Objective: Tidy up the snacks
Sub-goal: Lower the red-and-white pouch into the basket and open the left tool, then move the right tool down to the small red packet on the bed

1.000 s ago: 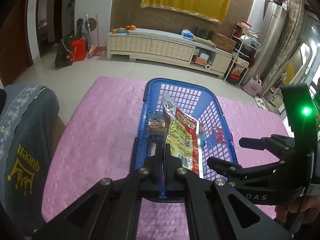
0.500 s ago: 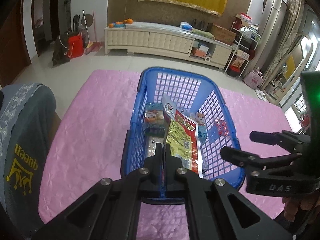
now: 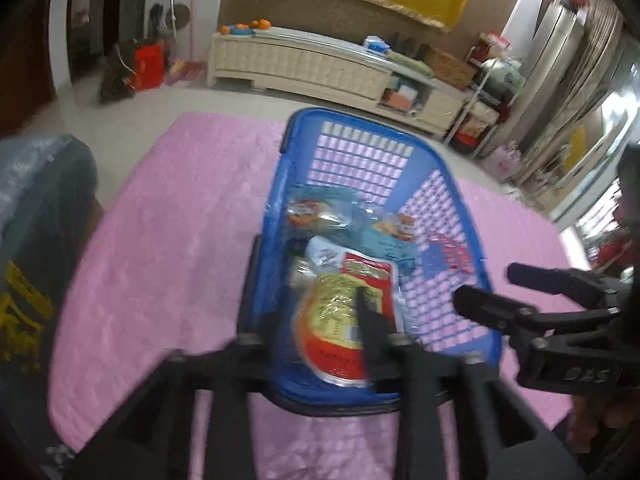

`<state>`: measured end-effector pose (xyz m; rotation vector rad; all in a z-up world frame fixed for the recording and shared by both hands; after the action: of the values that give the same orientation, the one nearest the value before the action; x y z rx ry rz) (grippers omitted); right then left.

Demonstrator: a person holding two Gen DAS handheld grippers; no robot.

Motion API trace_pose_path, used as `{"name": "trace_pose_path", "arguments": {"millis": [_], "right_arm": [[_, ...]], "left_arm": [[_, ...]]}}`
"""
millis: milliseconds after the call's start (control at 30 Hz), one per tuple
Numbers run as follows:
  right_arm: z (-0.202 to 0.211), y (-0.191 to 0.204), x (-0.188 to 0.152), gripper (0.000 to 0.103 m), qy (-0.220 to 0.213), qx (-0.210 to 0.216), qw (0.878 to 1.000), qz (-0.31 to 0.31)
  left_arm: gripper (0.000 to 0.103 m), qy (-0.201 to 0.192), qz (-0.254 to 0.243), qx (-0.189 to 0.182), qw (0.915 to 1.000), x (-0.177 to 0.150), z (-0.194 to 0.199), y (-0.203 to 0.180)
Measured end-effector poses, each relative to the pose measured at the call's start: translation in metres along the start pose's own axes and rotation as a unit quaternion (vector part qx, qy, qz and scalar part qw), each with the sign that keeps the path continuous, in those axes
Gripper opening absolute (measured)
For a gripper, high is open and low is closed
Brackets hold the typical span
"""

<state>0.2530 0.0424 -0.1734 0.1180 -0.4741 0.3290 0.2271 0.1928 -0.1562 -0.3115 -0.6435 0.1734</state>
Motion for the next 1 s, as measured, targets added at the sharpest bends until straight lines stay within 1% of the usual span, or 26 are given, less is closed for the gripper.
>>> {"name": "trace_pose_path", "arguments": {"millis": [33, 67, 167, 233, 300, 433, 633, 700, 800, 1000], "right_arm": [[0.000, 0.002, -0.001, 0.086, 0.001, -0.001, 1.000, 0.004], [0.000, 0.003, -0.002, 0.086, 0.001, -0.001, 1.000, 0.007], [0.001, 0.002, -0.005, 0.086, -0.002, 0.001, 1.000, 0.005], [0.003, 0.002, -0.007, 0.086, -0.001, 0.007, 1.000, 0.002], [0.006, 0.000, -0.008, 0.086, -0.004, 0.008, 1.000, 0.002], [0.014, -0.009, -0.009, 0.086, -0.009, 0.011, 1.000, -0.002], [0.037, -0.030, -0.005, 0.086, -0.023, 0.009, 1.000, 0.000], [0.045, -0.040, -0.002, 0.086, -0.029, 0.006, 1.000, -0.005], [0.054, -0.053, 0.001, 0.086, -0.032, 0.010, 0.999, -0.019], [0.062, -0.081, 0.005, 0.086, -0.028, 0.013, 0.999, -0.042]], "left_arm": [[0.041, -0.001, 0.002, -0.004, 1.0000, 0.000, 0.002, 0.000], [0.042, -0.004, 0.002, -0.001, 1.0000, 0.000, 0.004, 0.001], [0.048, -0.007, -0.004, 0.005, 1.0000, 0.002, 0.011, -0.003], [0.058, -0.006, -0.008, 0.006, 0.9999, 0.004, 0.015, -0.008], [0.063, -0.009, -0.014, 0.017, 0.9997, 0.006, 0.018, -0.009], [0.064, -0.005, -0.017, 0.027, 0.9995, 0.010, 0.020, -0.016], [0.064, 0.000, -0.037, 0.036, 0.9987, 0.016, 0.027, -0.033], [0.064, 0.005, -0.039, 0.044, 0.9983, 0.019, 0.028, -0.037], [0.064, 0.016, -0.033, 0.044, 0.9984, 0.021, 0.025, -0.044], [0.064, 0.022, -0.060, 0.062, 0.9960, 0.032, 0.018, -0.059]]}}
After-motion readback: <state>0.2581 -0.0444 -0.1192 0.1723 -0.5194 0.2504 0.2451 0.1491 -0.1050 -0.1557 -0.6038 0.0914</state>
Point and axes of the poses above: each gripper's, at about its wrist camera, not at the fingertips, and z roughly against the way its jaws point, y to its left, x to its top, the point moved 10 cm from there along -z, roughly the way its jaws point, and after that the axes turned 3 degrees about -x, right-handed, at the moved point
